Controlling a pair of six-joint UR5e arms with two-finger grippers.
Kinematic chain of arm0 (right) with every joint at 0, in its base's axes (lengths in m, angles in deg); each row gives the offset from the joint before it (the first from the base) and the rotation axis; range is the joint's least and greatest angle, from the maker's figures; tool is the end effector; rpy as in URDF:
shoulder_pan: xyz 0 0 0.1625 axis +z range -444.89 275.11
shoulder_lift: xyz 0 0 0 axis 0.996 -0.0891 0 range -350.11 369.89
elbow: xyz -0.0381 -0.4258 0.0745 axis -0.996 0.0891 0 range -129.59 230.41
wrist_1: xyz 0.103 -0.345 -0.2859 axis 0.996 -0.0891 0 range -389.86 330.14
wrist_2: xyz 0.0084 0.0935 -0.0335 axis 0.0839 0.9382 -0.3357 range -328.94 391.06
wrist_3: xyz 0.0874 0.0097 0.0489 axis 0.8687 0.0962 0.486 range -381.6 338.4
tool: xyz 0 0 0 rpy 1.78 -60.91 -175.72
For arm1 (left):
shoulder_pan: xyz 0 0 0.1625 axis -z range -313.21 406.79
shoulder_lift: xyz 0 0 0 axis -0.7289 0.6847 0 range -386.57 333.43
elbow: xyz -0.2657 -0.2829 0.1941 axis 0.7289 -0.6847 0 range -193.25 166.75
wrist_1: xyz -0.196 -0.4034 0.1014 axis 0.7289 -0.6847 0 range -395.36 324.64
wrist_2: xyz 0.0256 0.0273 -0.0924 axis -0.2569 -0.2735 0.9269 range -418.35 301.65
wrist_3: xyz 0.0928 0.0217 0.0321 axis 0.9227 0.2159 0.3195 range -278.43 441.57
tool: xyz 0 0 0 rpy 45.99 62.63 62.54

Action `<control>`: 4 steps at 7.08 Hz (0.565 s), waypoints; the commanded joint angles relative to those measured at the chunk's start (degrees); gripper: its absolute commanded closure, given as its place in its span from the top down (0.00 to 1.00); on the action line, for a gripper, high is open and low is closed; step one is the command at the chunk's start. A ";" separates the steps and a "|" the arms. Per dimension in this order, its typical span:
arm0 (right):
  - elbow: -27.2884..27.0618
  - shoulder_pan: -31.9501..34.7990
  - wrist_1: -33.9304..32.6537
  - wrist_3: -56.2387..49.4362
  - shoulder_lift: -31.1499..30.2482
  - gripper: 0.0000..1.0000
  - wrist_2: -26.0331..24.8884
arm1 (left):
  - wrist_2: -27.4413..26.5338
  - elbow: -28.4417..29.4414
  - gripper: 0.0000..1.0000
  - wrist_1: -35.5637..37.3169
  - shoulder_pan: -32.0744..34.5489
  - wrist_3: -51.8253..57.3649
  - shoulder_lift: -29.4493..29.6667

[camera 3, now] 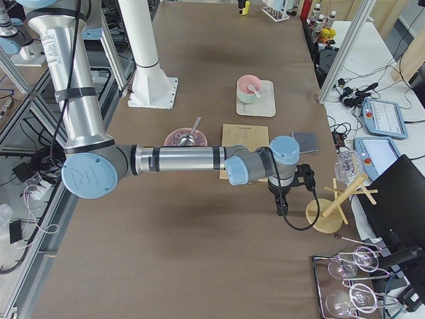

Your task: Stack pink bowl on green and place spoon

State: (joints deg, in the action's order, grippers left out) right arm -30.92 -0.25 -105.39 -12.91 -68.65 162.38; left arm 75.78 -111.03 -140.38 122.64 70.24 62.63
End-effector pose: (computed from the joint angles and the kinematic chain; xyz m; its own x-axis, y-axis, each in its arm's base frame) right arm 0.0065 -0.6468 0.6090 0.7345 -0.1187 0.6681 -0.0219 0.9799 0.1981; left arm 0.0731 -0.5490 0.5725 0.6644 0.2434 -0.7067 -0.0980 0.9657 0.2405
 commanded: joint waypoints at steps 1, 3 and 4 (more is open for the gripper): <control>-0.14 0.00 0.12 -0.08 0.32 1.00 -0.28 | -0.45 0.13 0.98 0.08 0.00 0.17 -0.08; -0.84 0.34 0.03 0.01 -0.12 1.00 -0.11 | -0.28 -0.04 0.98 0.08 0.00 0.00 0.01; -1.02 0.52 0.03 0.01 -0.64 1.00 -0.11 | -0.19 -0.13 0.98 -0.01 -0.09 -0.09 0.01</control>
State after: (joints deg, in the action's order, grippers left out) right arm -31.61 0.02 -105.33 -12.92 -68.80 162.25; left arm 75.52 -111.06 -140.32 122.61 70.25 62.60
